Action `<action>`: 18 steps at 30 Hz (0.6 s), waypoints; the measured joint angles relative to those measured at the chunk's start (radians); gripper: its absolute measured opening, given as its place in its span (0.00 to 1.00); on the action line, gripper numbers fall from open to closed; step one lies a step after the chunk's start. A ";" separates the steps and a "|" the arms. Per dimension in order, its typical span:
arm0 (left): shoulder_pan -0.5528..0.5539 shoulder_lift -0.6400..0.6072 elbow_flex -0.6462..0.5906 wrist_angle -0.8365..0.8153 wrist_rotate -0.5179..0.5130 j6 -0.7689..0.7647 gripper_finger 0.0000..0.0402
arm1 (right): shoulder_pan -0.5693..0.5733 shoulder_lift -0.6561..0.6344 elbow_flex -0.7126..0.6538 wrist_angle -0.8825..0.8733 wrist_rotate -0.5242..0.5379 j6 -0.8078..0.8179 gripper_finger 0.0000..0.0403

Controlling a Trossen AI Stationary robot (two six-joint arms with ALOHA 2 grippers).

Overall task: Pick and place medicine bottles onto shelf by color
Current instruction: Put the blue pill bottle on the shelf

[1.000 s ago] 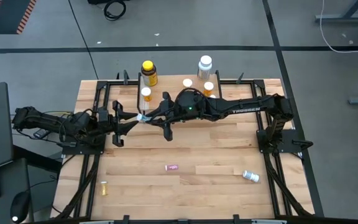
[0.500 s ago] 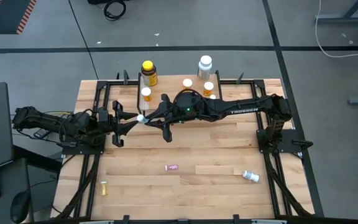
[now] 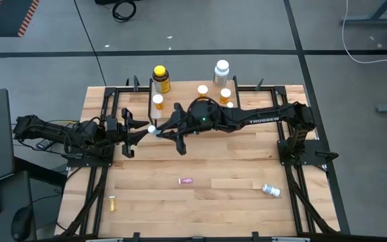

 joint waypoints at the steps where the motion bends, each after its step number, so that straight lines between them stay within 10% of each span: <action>1: 0.000 0.000 0.000 0.001 0.000 0.000 0.35 | -0.001 0.000 0.000 0.000 0.001 0.000 0.30; 18: 0.000 0.005 0.000 0.006 0.007 0.000 0.35 | 0.003 0.041 0.001 0.050 0.009 -0.014 0.30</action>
